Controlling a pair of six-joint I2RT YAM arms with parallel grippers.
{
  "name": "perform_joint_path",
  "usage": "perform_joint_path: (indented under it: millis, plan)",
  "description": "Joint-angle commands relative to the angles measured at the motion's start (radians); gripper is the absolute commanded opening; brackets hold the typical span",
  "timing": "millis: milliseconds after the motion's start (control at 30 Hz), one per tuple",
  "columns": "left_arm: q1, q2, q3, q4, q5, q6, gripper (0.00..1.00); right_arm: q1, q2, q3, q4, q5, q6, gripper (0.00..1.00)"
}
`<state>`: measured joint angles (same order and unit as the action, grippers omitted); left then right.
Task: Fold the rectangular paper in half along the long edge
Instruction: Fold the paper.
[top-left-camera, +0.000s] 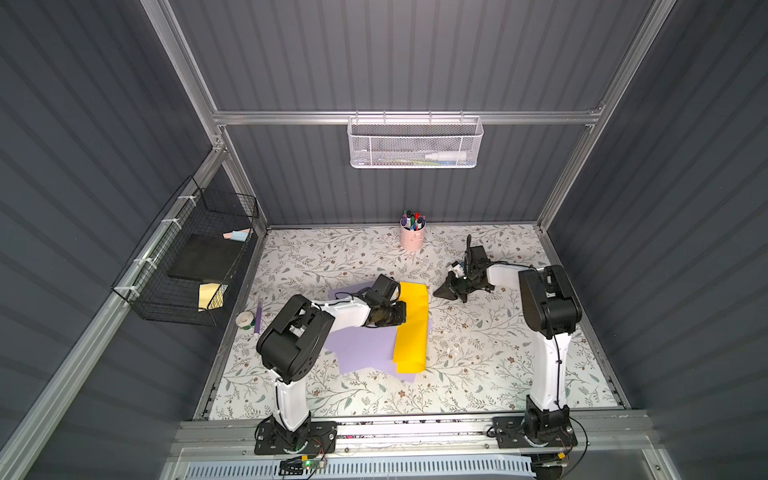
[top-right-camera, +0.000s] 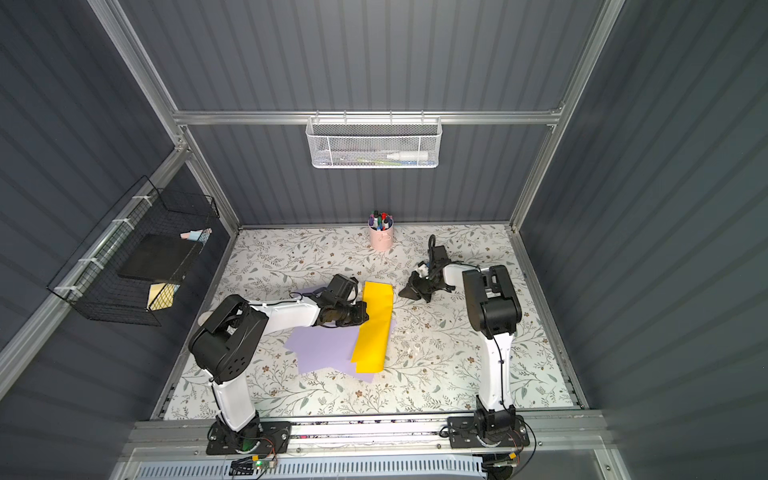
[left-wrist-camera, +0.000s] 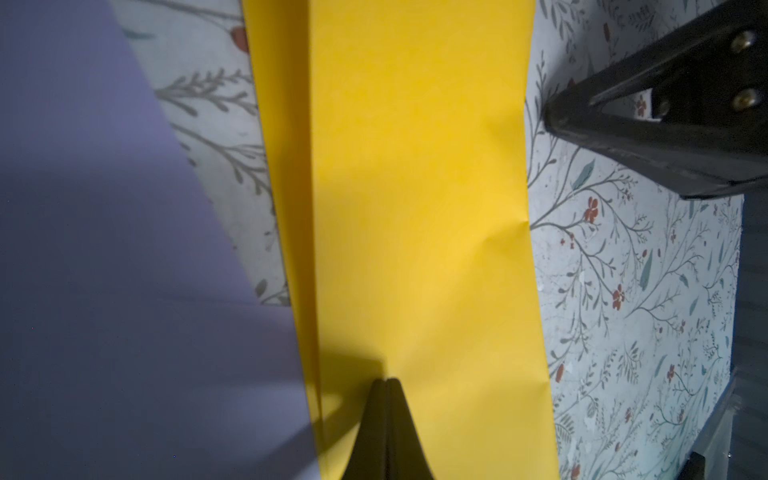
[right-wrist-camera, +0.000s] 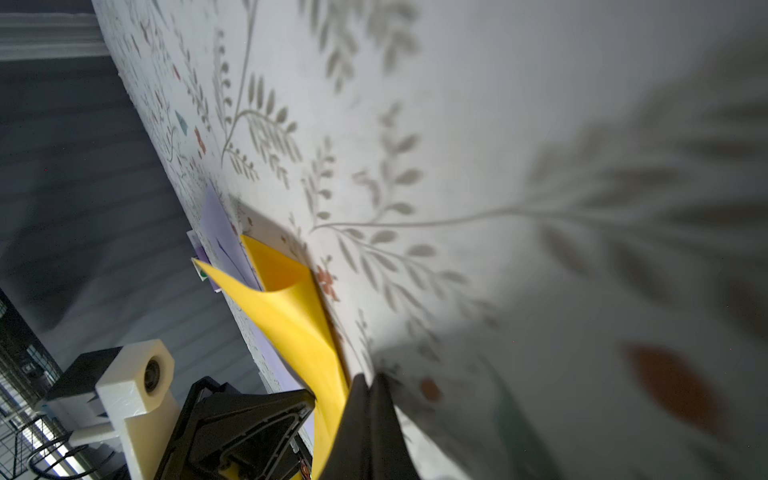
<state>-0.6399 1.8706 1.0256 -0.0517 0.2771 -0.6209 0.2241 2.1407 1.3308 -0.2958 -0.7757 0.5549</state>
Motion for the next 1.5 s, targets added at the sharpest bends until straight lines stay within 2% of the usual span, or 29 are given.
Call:
perform_joint_path:
  millis: [0,133,367,567,733,867,967,1100,1300,1467]
  plan:
    - [-0.006,0.014,-0.036,-0.143,-0.031,0.013,0.0,0.016,-0.051,-0.003,-0.004,0.017,0.004,0.0]
    - [-0.006,0.015,-0.038,-0.142,-0.029,0.013,0.0,0.063,-0.066,0.018,0.02,-0.029,0.014,0.0]
    - [-0.006,0.018,-0.038,-0.137,-0.027,0.013,0.0,0.153,0.034,0.128,-0.025,0.046,0.053,0.0]
    - [-0.006,0.017,-0.038,-0.139,-0.028,0.012,0.0,0.144,0.086,0.14,0.029,0.083,0.163,0.0]
    - [-0.006,0.009,-0.041,-0.144,-0.029,0.016,0.0,0.114,0.103,0.124,0.005,0.123,0.17,0.0]
    - [-0.006,0.006,-0.046,-0.148,-0.03,0.017,0.0,0.029,0.085,0.0,0.148,0.066,0.227,0.0]
    - [-0.006,0.002,-0.05,-0.148,-0.031,0.017,0.0,-0.021,0.054,-0.054,0.159,0.071,0.222,0.0]
    - [-0.006,-0.004,-0.053,-0.152,-0.034,0.019,0.0,-0.037,-0.003,-0.075,0.14,0.082,0.197,0.0]
    - [-0.005,0.0,-0.052,-0.15,-0.033,0.019,0.0,0.025,-0.12,-0.129,0.197,0.046,0.212,0.0]
    - [-0.006,0.013,-0.045,-0.15,-0.033,0.019,0.0,0.118,-0.123,-0.131,0.195,0.029,0.211,0.0]
